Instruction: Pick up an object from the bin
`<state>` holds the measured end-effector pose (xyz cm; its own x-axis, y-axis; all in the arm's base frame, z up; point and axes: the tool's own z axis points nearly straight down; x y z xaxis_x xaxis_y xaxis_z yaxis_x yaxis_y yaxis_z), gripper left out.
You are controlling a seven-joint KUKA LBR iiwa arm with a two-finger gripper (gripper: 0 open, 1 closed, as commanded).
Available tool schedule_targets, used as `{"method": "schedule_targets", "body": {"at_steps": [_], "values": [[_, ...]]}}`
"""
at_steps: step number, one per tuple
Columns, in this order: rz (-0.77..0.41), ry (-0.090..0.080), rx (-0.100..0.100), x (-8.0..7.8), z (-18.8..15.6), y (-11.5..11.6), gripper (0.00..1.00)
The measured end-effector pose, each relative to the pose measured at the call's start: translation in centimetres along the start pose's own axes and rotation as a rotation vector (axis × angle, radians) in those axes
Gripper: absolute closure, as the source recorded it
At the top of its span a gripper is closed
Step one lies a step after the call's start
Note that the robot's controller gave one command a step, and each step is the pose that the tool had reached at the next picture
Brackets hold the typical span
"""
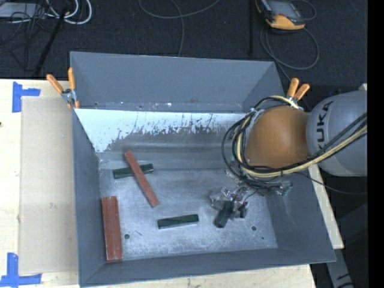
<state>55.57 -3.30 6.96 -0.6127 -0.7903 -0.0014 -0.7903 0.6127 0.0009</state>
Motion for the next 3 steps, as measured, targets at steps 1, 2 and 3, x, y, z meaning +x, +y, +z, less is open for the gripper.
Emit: {"method": "schedule_targets", "body": {"at_steps": [1, 2, 3], "values": [[0.004, 0.000, 0.001, 0.0, -1.7, 0.0, 1.00], [0.008, -0.001, 0.003, -0.2, -5.7, 0.0, 1.00], [0.012, -0.001, 0.002, -0.4, -8.2, 0.0, 1.00]]}}
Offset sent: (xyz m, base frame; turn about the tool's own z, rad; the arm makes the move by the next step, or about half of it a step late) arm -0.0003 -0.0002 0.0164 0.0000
